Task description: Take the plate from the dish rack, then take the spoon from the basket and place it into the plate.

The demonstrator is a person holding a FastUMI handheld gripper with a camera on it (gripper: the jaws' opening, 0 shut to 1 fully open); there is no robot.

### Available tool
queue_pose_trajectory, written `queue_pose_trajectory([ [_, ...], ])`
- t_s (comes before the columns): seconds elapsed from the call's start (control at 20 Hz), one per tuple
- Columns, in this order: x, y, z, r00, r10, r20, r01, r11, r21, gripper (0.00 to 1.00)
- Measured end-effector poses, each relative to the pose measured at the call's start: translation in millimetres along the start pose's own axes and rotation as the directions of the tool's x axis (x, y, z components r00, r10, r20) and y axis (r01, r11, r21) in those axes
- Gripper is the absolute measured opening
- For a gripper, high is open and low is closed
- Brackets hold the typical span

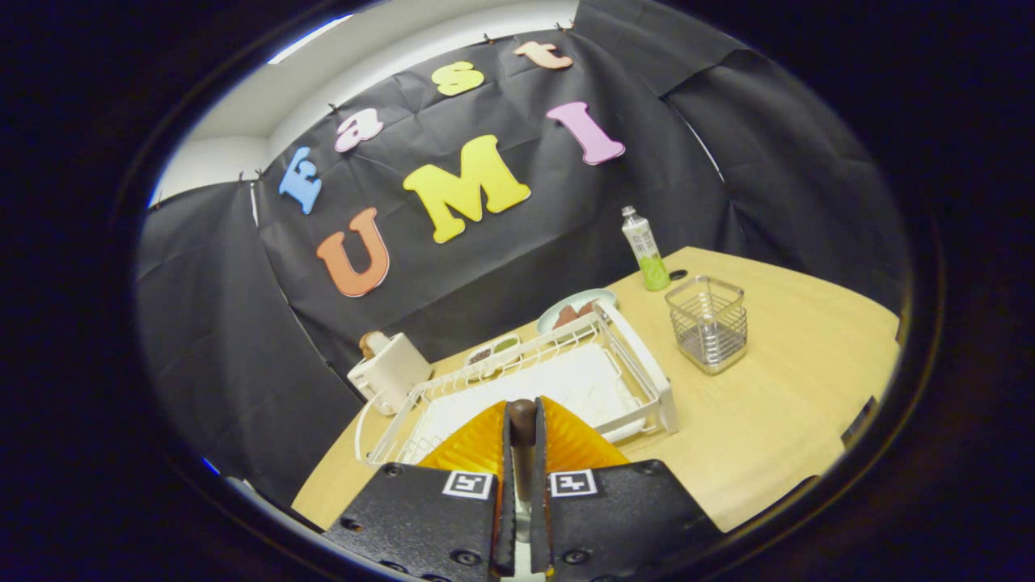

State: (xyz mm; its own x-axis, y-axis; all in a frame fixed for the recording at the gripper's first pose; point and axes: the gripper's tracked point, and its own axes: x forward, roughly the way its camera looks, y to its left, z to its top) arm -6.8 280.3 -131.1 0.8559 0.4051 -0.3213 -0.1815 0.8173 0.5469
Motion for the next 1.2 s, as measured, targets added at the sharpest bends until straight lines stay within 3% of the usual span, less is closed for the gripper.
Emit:
queue_pose_trajectory([
  [0.2, -7.8, -4.7, -9.9, 1.0, -0.002, -0.009, 0.002, 1.0, 0.02, 0.18],
  [0.3, -10.3, -10.1, -9.6, 1.0, -0.014, 0.02, 0.014, 1.0, 0.002, 0.28],
  [0.55, -23.8, -16.3, 6.4, 0.995, -0.022, 0.102, 0.029, 0.997, -0.067, 0.77],
  [0.7, -33.8, -18.7, 21.0, 0.987, -0.027, 0.158, 0.048, 0.991, -0.128, 0.95],
  [0.8, -44.6, -19.0, 33.1, 0.98, -0.026, 0.199, 0.062, 0.982, -0.18, 1.0],
  [1.2, -107.7, -4.3, 99.8, 0.916, 0.003, 0.4, 0.167, 0.906, -0.389, 1.0],
])
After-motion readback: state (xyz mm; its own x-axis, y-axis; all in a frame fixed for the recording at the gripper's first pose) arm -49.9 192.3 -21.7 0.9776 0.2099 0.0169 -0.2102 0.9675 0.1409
